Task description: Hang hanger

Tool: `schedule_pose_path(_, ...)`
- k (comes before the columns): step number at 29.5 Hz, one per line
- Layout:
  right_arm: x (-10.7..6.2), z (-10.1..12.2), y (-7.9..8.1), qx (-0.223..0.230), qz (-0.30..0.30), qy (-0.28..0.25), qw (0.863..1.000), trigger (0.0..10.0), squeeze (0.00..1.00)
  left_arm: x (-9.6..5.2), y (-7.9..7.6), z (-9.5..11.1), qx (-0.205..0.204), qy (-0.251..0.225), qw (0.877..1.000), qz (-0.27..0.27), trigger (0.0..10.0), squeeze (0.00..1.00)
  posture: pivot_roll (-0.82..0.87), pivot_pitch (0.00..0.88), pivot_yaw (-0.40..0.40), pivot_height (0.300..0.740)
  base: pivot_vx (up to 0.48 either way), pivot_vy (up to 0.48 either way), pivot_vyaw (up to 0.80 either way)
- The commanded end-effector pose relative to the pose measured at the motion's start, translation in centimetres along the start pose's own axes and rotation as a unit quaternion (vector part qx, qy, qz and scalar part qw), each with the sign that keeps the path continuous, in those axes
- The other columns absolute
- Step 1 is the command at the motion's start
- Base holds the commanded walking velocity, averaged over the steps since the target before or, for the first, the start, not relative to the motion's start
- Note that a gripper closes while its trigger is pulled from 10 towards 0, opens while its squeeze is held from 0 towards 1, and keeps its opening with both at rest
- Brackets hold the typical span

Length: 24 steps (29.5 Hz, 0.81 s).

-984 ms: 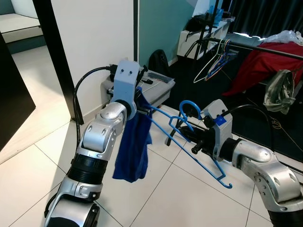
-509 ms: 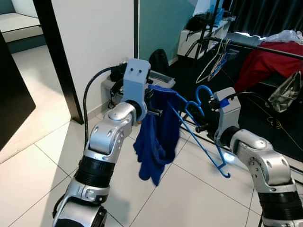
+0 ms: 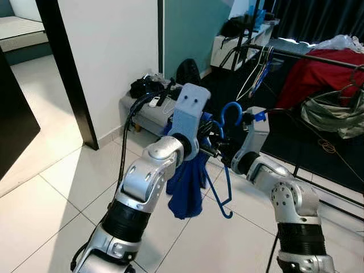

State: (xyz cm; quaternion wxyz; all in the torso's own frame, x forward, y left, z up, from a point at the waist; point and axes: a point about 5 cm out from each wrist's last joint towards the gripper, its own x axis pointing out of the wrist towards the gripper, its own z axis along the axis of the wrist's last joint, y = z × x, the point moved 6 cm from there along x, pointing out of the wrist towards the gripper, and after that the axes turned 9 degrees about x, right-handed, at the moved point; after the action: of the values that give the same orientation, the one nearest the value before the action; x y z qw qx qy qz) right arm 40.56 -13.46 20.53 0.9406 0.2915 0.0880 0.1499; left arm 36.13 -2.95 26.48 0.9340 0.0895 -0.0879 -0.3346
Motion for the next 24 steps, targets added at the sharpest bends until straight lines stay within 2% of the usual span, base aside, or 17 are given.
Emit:
schedule_pose_path(1, 0.1, 2.3, -1.0, 0.029, -0.025, -0.049, 0.998, 10.0, 0.0, -0.5, -2.1, 1.2, 0.009, -0.032, 0.998, -0.052, 10.0, 0.0, -0.09, 0.057, -0.035, 0.74, 0.0, 0.0, 0.0)
schedule_pose_path(4, 0.1, 2.9, -1.8, 0.023, -0.047, -0.059, 0.997, 10.0, 0.0, -0.8, -3.0, 1.4, 0.013, -0.041, 0.996, -0.074, 10.0, 0.0, -0.09, 0.058, -0.037, 0.74, 0.0, 0.0, 0.0)
schedule_pose_path(5, 0.1, 2.8, -2.9, 0.028, -0.072, -0.052, 0.996, 10.0, 0.0, -1.1, -3.8, 1.6, 0.017, -0.047, 0.994, -0.093, 10.0, 0.0, -0.09, 0.059, -0.039, 0.74, 0.0, 0.0, 0.0)
schedule_pose_path(6, 0.1, 2.8, -2.9, 0.028, -0.072, -0.052, 0.996, 10.0, 0.0, -1.1, -3.8, 1.6, 0.017, -0.047, 0.994, -0.093, 10.0, 0.0, -0.09, 0.059, -0.039, 0.74, 0.0, 0.0, 0.0)
schedule_pose_path(8, -0.1, 2.5, -4.1, 0.029, -0.096, -0.041, 0.994, 10.0, 0.0, -1.5, -4.6, 1.8, 0.022, -0.056, 0.991, -0.115, 10.0, 0.0, -0.09, 0.06, -0.041, 0.74, 0.0, 0.0, 0.0)
schedule_pose_path(14, -0.6, 2.9, -4.5, 0.035, -0.094, -0.049, 0.994, 10.0, 0.0, -2.1, -5.0, 1.6, 0.032, -0.056, 0.989, -0.132, 10.0, 0.0, -0.09, 0.063, -0.04, 0.74, 0.0, 0.0, 0.0)
schedule_pose_path(16, -0.7, 3.8, -3.7, 0.022, -0.072, -0.063, 0.995, 10.0, 0.0, -2.3, -4.9, 0.8, 0.05, -0.045, 0.989, -0.135, 10.0, 0.0, -0.09, 0.066, -0.039, 0.74, 0.0, 0.0, 0.0)
schedule_pose_path(19, -0.7, 4.2, -3.3, 0.022, -0.063, -0.069, 0.995, 10.0, 0.0, -2.3, -4.8, 0.5, 0.06, -0.04, 0.988, -0.135, 10.0, 0.0, -0.09, 0.066, -0.039, 0.74, 0.0, 0.0, 0.0)
schedule_pose_path(21, -0.9, 4.9, -1.1, 0.008, -0.002, -0.076, 0.997, 10.0, 0.0, -2.3, -4.3, -0.9, 0.089, -0.015, 0.988, -0.127, 10.0, 0.0, -0.09, 0.067, -0.037, 0.74, 0.0, 0.0, 0.0)
schedule_pose_path(22, -0.9, 4.9, -1.1, 0.008, -0.002, -0.076, 0.997, 10.0, 0.0, -2.3, -4.3, -0.9, 0.089, -0.015, 0.988, -0.127, 10.0, 0.0, -0.09, 0.067, -0.037, 0.74, 0.0, 0.0, 0.0)
schedule_pose_path(24, -1.5, 5.5, 0.4, -0.014, 0.05, -0.074, 0.996, 10.0, 0.0, -2.4, -4.0, -1.6, 0.103, -0.004, 0.986, -0.127, 10.0, 0.0, -0.09, 0.071, -0.036, 0.74, 0.0, 0.0, 0.0)
